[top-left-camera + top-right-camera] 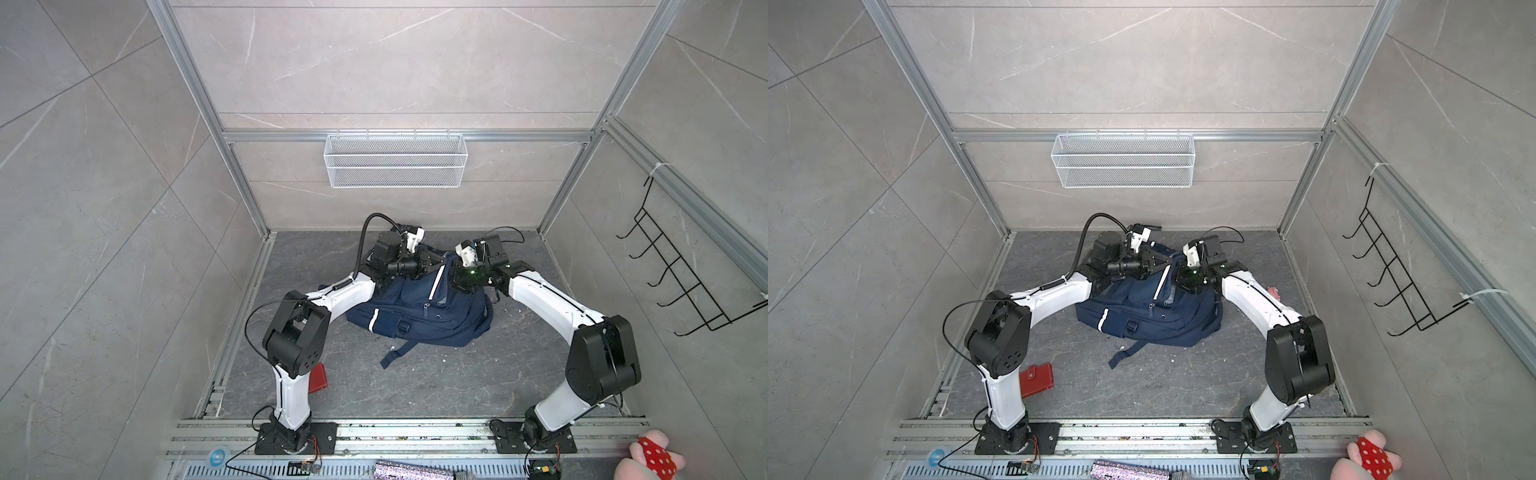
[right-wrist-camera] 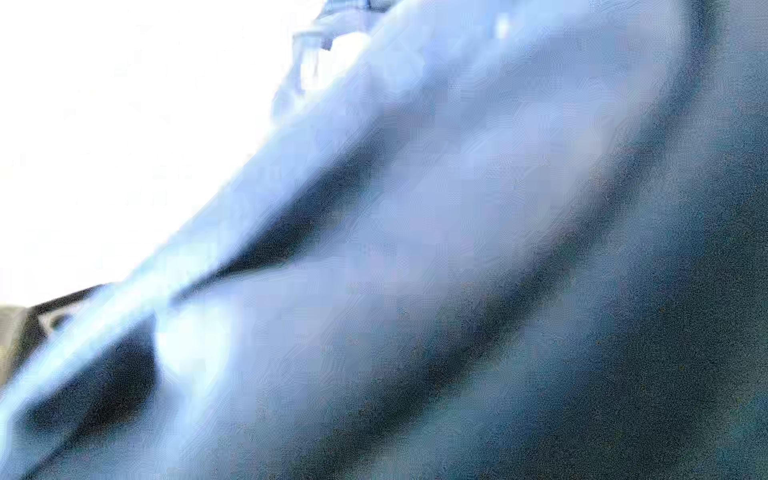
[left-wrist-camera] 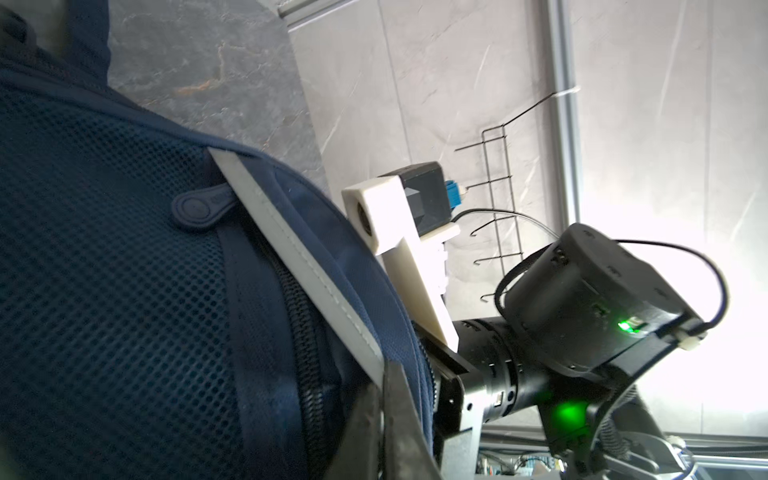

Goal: Pack the student bag
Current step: 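Insert the toothbrush case into the backpack top with the right gripper while left holds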

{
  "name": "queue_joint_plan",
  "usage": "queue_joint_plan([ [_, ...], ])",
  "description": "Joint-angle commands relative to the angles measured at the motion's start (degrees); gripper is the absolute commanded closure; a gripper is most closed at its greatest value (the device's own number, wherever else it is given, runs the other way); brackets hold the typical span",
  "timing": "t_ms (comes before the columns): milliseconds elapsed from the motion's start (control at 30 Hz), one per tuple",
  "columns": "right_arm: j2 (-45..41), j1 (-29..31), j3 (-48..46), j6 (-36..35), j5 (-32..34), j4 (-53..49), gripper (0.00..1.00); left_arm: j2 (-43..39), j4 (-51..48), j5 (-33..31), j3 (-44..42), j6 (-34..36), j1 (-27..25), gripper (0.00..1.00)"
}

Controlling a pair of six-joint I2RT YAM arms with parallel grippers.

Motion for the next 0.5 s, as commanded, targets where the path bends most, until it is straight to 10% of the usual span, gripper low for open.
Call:
queue_joint_plan([
  [0, 1.6, 1.6, 0.8, 4.4, -5.2, 8.1, 0.9, -1.9, 17.5, 5.5, 3.5, -2.7, -3.8, 1.0],
  [467, 0.8, 1.6, -2.4, 5.5, -8.1, 12.3, 0.62, -2.5, 12.4, -2.4, 1.6, -0.4, -3.7, 1.0],
])
